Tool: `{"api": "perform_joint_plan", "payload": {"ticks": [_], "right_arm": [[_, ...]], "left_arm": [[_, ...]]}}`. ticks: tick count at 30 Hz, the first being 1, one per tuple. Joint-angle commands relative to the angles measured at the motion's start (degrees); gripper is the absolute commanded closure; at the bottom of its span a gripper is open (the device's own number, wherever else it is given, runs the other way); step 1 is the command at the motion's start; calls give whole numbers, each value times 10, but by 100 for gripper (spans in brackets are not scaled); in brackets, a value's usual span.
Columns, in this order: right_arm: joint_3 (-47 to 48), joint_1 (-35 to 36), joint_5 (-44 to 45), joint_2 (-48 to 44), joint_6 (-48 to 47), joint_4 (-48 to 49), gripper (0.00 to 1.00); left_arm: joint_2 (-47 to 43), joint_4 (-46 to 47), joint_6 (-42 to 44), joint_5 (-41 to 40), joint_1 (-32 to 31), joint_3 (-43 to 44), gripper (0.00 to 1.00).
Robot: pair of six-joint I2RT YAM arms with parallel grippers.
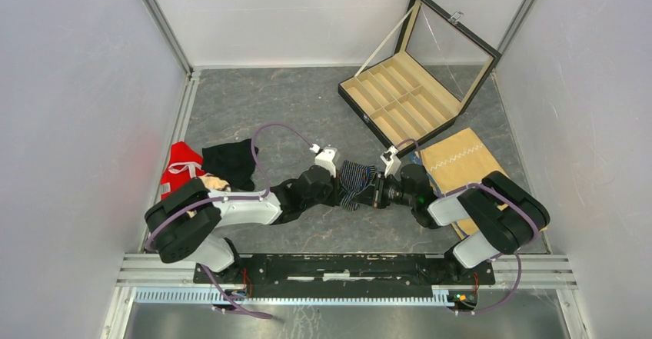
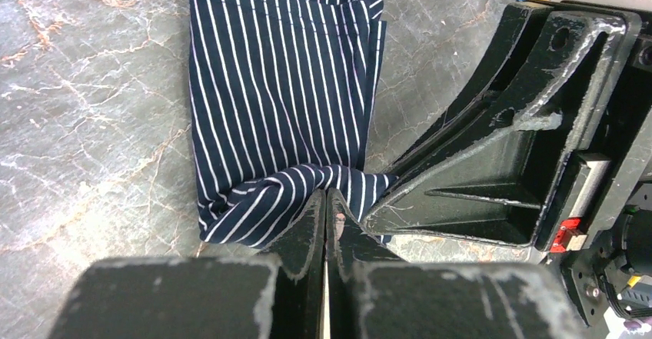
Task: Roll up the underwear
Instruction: Roll the underwear to the center of the board.
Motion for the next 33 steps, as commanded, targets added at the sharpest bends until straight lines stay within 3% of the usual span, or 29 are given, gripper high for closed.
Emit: {"api": "perform_joint_plan", "payload": {"ticks": [1,9,17,22,28,30,33], "right_arm": [[-5,-13,22,-7,-28,-47,84],[44,-22,82,-65,-131,-182,60],[73,-22,146,-185,-323,-296,46],[52,-25,125,-260,-393,-262,18],[127,-24,96,-280,-468,-321,18],[138,4,143,-299,-529,-354,20],[127,102,252,-322,-606,-375,18]], "left_arm": [[26,21,32,-10,0,18,98],[54,48,21,-26,0,-1,98],[72,64,10,-46,5,-18,98],[85,82,0,-48,6,-31,98],[96,85,-8,-57,8,-38,98],[101,85,-13,-60,11,-39,98],[111,86,-20,-59,15,-41,98]]}}
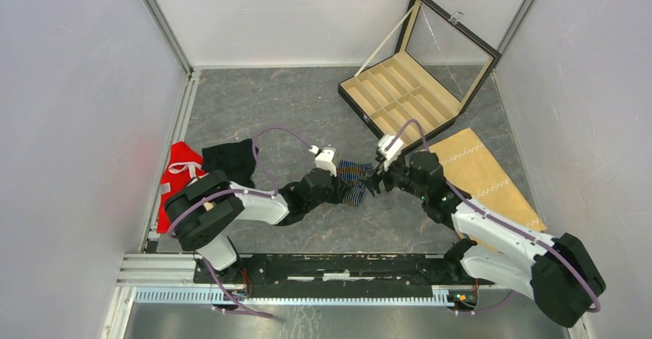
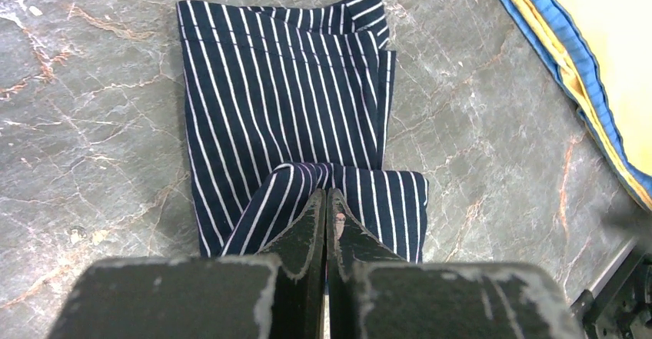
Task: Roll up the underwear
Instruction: Roll the underwear to the center of the board.
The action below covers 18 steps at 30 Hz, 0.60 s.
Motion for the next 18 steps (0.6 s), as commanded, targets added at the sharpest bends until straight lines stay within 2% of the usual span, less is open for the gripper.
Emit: {"api": "perform_joint_plan", "payload": {"ticks": [1,4,11,15,18], "right_arm": [[8,108,120,-35,-139,-34,18],[-15,152,161,-29,-160,-23,17],[-10,158,183,45,-101,19,28],[7,158,141,81,-89,47,30],[10,158,141,93,-95,51,30]], "left_arm": [[32,-51,-19,-27,11,-23,98],[42,-51,-26,-25,14,-24,98],[52,-69,-37,-21,19,-28,98],[50,-90,-49,-23,19,-31,98],[44,-111,-67,-22,19,-44,98]]}}
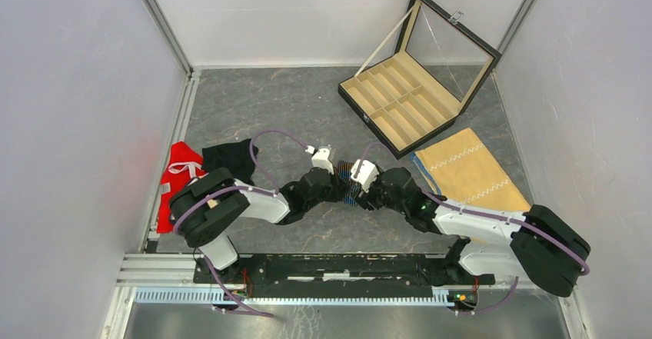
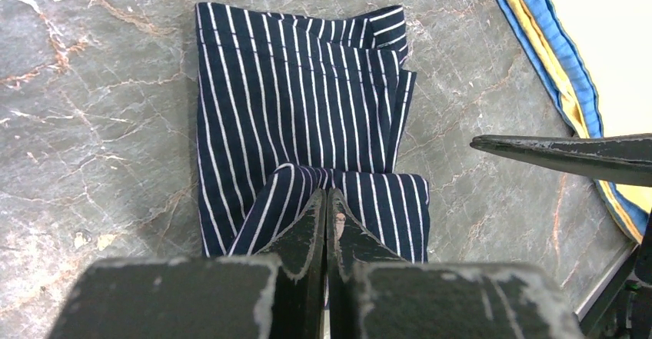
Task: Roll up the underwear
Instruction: Roll the underwear to the center of the board.
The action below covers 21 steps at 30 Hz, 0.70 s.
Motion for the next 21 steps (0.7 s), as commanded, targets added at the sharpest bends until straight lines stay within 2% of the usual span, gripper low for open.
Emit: {"api": "perform_joint_plan", "payload": {"ticks": [1,7,12,16,21], "right_arm": [[29,2,-9,9,5,48,30],[6,2,-76,-16,-39,55,28],[-7,12,-103,-43,-95,57,27],[-13,87,-51,-67,-154,52,28],[5,186,52,-48,-202,30,27]], "left_arm": [[16,-142,-29,-22,4,-46,98],[-21,-207,-72,-27,-8,-81,98],[-71,-308,-122,-57,-47,-88,98],[-123,-357,-172,-68,-55,-110,98],[-142,-381,-181,-77,-55,-104,98]]}}
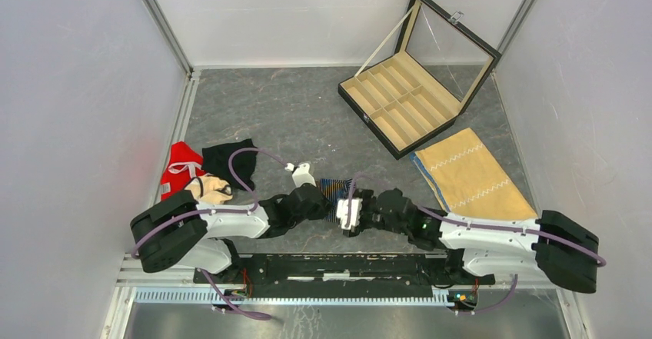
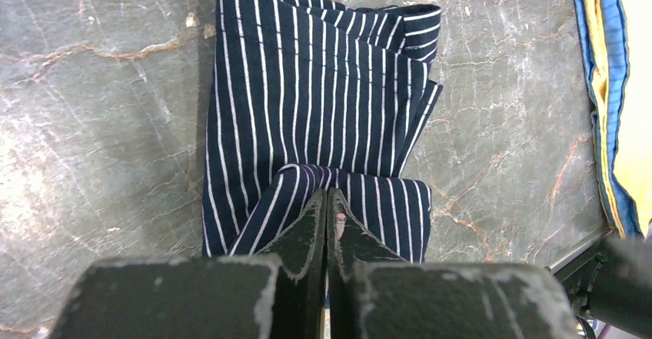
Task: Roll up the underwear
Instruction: Roll the underwear to the center of the board.
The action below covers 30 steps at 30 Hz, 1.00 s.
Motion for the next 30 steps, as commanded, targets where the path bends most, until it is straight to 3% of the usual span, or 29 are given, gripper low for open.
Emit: {"api": "perform_joint_plan", "payload": {"ticks": [1,8,12,30], "right_arm": [[17,66,98,16,-64,2,27],[79,192,309,152,-101,-26,27],[102,232,381,210,-95,-8,26],[106,240,398,309,-86,25,24]], "left_arm": [[20,-187,-20,-18,-3,-27,98],[28,-167,-17,-6,-3,-27,98],[24,-160,-16,-2,-3,-30,98],[15,-126,-2,18,-3,-40,98]]}}
